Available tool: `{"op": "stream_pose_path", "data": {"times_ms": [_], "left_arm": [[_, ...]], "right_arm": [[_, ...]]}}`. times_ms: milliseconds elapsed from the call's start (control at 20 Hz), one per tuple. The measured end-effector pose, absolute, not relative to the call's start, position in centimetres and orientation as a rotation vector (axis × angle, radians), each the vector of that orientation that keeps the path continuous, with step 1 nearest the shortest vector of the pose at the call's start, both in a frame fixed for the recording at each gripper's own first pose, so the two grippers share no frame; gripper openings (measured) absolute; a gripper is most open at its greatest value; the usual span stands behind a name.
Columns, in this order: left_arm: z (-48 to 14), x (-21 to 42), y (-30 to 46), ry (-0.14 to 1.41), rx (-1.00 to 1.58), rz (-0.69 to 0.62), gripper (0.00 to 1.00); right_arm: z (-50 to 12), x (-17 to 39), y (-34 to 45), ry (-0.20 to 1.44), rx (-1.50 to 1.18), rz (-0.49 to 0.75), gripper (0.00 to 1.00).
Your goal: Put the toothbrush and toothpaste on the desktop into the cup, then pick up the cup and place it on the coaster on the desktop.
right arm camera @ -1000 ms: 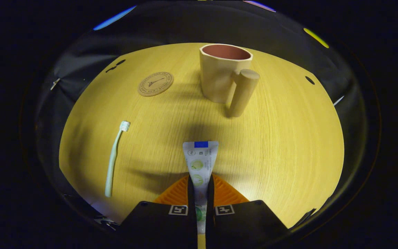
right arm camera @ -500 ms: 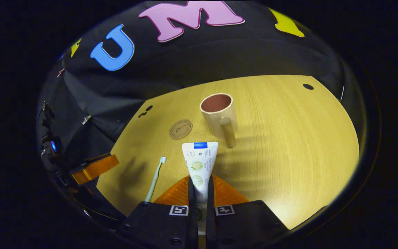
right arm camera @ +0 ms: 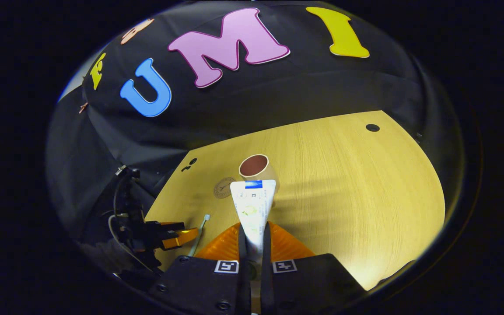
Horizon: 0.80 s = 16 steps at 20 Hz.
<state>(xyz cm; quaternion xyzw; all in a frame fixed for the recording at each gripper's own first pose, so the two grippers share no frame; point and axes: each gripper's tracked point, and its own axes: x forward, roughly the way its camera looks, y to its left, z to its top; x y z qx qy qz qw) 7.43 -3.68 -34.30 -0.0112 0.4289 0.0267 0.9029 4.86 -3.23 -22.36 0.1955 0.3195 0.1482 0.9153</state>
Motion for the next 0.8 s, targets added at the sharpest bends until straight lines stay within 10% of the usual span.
{"op": "stream_pose_path", "data": {"times_ms": [400,550,800], "left_arm": [[-36.5,7.3,-3.6,0.975,0.031,0.049,0.81],[-36.6,7.3,-3.8,0.970,0.054,0.059,0.33],[-36.5,7.5,-4.2,0.939,0.084,0.029,0.08]], "right_arm": [[-22.4,5.1,-5.8,0.645,0.436,0.299,0.13],[-22.3,5.4,-6.1,0.640,0.449,0.299,0.13],[-22.5,5.6,-6.0,0.635,0.472,0.299,0.13]]}}
